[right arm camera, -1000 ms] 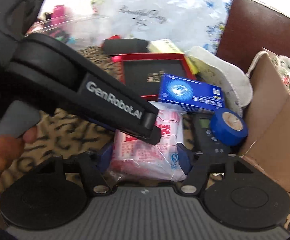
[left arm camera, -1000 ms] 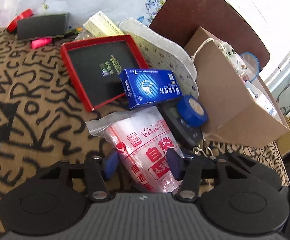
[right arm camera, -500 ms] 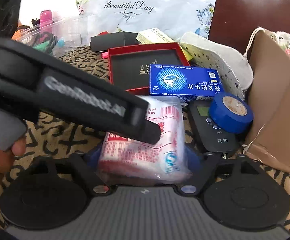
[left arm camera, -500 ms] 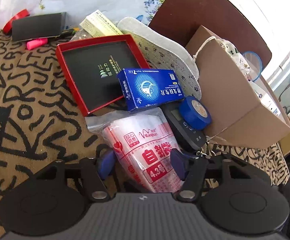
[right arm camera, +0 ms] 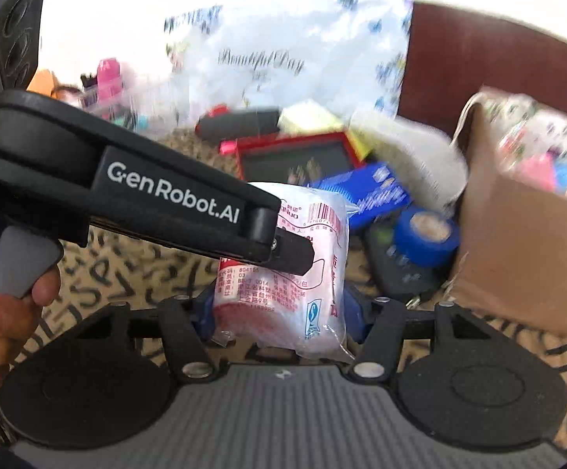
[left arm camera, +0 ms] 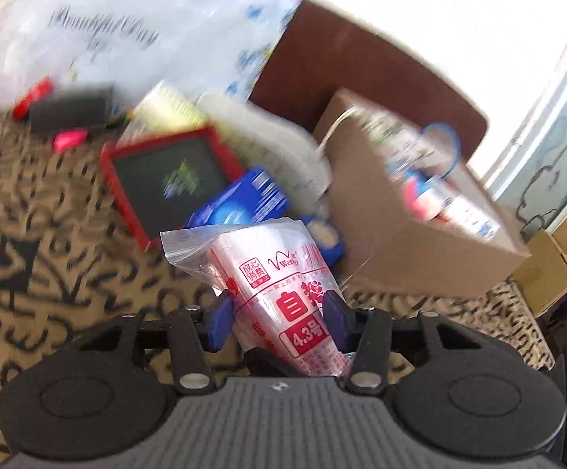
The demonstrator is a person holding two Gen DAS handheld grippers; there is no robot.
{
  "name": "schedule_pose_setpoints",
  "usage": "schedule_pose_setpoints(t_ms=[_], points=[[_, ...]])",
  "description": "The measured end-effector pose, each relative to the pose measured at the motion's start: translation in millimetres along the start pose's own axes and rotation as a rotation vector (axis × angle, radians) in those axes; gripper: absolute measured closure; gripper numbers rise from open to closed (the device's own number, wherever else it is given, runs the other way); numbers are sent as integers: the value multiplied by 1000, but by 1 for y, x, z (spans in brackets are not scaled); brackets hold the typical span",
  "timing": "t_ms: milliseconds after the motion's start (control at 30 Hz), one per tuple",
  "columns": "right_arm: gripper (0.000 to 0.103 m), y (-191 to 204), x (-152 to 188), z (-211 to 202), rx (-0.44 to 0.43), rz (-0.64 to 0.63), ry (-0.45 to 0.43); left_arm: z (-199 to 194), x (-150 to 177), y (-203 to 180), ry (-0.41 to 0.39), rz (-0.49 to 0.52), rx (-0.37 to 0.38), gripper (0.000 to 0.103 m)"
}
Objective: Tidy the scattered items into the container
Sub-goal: 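Grasp the clear plastic bag pack with the right tool and lift it, then carry the bag pack over the cardboard box and open the right tool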
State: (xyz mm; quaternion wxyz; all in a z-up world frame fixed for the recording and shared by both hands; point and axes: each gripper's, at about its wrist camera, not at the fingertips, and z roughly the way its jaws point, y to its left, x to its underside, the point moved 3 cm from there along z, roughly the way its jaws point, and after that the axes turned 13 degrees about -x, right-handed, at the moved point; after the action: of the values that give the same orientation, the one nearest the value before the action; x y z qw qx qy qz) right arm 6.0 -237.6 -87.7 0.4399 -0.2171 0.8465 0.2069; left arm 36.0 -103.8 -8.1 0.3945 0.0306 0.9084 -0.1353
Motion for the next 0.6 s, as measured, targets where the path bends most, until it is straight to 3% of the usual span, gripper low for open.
schedule_pose_setpoints(t_ms=[300,600], points=[[43,-27,-40,-57,118,-25,-207,-23,-52,-65,-166,95,117,52],[43,-95,-62,-89,293,20,-311,14,-90,-137,-205,175,263,52]])
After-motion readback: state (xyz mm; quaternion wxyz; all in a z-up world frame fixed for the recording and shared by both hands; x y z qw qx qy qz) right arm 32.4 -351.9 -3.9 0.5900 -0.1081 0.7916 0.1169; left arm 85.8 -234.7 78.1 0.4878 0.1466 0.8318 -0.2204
